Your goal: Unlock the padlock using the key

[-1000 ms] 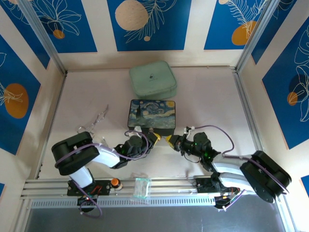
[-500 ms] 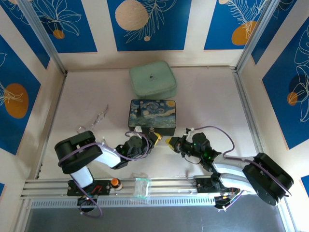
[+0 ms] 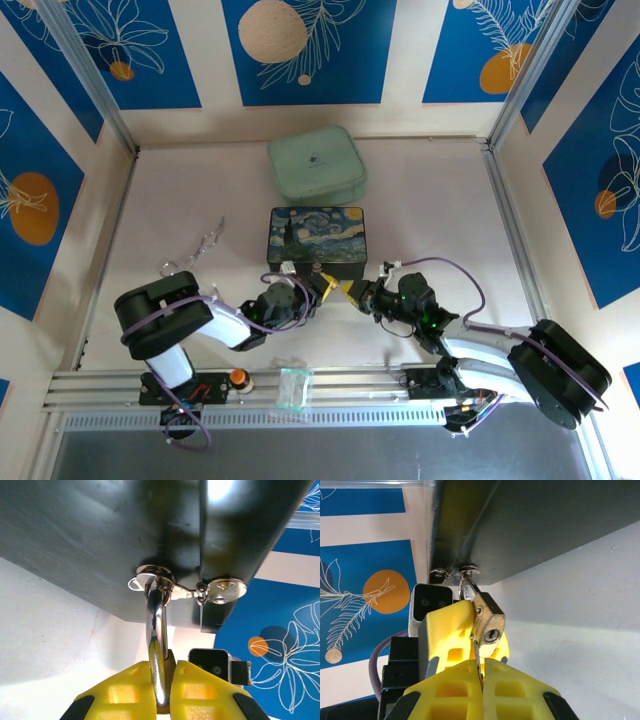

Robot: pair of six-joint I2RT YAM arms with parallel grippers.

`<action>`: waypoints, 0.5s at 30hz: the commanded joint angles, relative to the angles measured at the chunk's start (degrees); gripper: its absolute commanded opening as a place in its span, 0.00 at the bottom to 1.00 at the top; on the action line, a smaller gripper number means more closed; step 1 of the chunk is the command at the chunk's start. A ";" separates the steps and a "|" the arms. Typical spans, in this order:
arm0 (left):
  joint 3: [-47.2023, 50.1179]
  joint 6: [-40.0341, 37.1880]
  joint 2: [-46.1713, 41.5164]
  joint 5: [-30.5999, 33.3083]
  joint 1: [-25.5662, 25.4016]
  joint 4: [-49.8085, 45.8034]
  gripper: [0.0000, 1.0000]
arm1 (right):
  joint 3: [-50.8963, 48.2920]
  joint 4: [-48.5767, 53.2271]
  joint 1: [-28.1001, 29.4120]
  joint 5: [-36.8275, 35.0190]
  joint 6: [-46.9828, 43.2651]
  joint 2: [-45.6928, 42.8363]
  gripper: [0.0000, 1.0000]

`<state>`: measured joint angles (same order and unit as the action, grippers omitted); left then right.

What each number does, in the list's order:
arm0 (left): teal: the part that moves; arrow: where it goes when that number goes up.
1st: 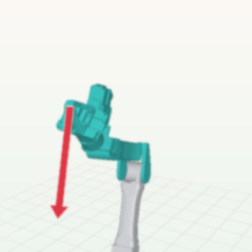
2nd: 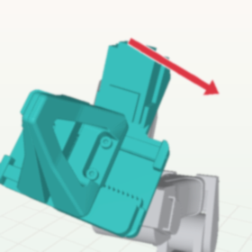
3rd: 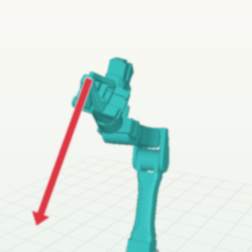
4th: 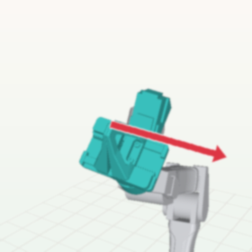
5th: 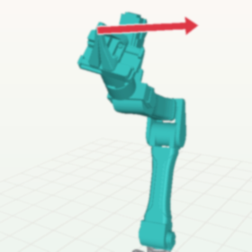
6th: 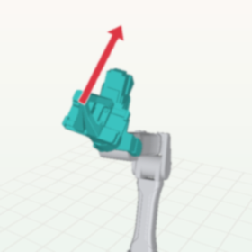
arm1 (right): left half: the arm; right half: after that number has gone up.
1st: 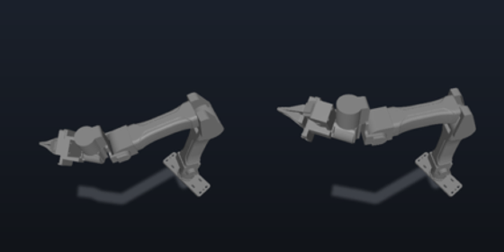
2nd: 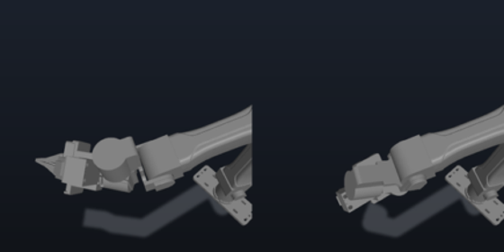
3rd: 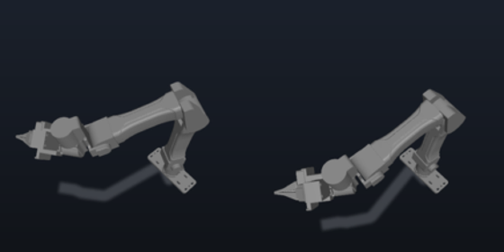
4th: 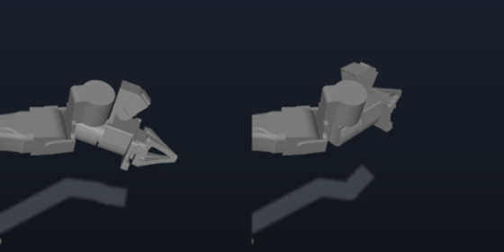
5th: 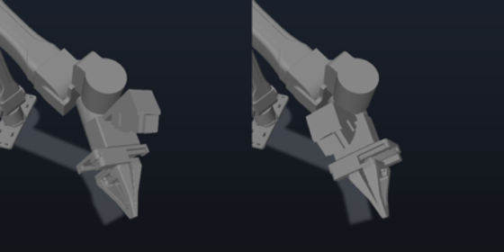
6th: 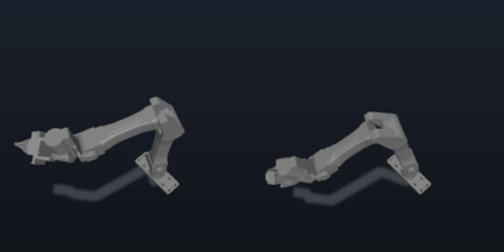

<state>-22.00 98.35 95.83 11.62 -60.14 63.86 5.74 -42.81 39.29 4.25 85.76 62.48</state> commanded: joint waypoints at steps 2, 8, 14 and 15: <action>0.13 0.04 -1.04 0.73 -0.67 5.28 0.00 | 0.51 1.38 -0.19 -1.71 0.40 -0.61 0.00; -0.68 -0.04 -1.10 0.29 -0.92 5.14 0.00 | 1.29 5.09 0.18 -3.11 -0.85 -2.73 0.00; -0.24 0.31 -1.09 0.77 -1.03 5.78 0.00 | 1.17 4.11 0.38 -3.26 -0.34 -1.15 0.00; -0.30 0.27 -1.13 0.78 -1.03 5.65 0.00 | 1.04 3.66 0.60 -3.52 -0.33 -1.05 0.00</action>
<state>-21.98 98.72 95.83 11.64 -60.45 63.92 5.80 -38.96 39.40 2.26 85.58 60.99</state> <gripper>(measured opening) 0.089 0.041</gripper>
